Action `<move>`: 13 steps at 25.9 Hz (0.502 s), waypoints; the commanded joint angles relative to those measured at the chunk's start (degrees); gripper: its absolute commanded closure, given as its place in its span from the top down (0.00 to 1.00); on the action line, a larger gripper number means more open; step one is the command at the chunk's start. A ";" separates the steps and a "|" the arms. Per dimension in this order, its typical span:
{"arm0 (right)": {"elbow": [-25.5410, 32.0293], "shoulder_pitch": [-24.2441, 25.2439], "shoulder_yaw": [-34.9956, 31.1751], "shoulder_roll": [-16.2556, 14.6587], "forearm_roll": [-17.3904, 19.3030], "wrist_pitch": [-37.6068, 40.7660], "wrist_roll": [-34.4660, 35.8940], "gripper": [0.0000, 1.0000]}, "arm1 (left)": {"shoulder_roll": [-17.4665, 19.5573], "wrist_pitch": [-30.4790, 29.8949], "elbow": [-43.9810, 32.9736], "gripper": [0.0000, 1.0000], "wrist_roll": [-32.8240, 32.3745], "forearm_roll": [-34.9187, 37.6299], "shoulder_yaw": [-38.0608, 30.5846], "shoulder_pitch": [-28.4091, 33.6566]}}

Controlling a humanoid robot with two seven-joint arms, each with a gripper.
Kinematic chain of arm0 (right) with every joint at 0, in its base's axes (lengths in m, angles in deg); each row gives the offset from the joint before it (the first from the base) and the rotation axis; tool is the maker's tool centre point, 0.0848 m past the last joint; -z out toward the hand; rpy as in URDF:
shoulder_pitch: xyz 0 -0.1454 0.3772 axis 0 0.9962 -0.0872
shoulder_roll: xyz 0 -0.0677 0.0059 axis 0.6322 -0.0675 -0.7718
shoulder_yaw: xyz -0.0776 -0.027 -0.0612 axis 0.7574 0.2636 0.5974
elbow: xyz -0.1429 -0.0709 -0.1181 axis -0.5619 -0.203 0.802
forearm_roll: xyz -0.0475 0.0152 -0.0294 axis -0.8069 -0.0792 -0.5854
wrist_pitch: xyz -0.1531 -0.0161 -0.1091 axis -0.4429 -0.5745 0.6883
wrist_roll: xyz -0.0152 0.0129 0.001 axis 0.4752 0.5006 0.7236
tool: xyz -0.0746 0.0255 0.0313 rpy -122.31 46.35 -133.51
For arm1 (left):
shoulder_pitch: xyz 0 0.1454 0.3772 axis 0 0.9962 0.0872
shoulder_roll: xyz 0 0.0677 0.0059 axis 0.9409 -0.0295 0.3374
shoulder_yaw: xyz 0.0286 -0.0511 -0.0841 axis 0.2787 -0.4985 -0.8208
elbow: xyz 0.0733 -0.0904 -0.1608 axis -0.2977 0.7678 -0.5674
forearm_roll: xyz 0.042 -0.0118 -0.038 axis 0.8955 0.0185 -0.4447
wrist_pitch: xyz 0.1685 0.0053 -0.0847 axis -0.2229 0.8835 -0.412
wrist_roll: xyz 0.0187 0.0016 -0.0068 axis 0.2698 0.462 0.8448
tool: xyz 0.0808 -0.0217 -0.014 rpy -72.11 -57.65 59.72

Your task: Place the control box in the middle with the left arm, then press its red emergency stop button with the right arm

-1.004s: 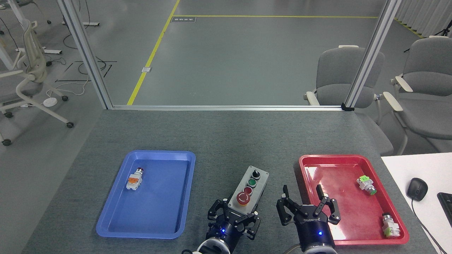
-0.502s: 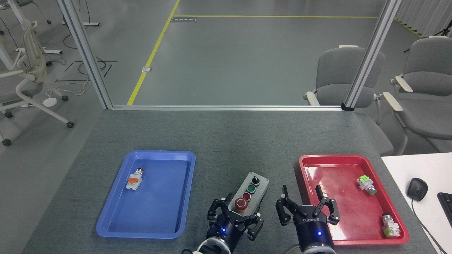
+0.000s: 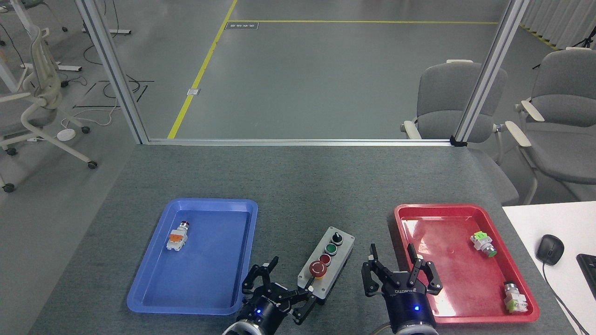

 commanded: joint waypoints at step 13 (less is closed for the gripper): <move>-0.09 0.13 2.96 1.06 -2.22 7.12 -0.17 0.00 | 8.85 -12.47 -12.47 0.99 0.05 -0.75 -35.72 8.77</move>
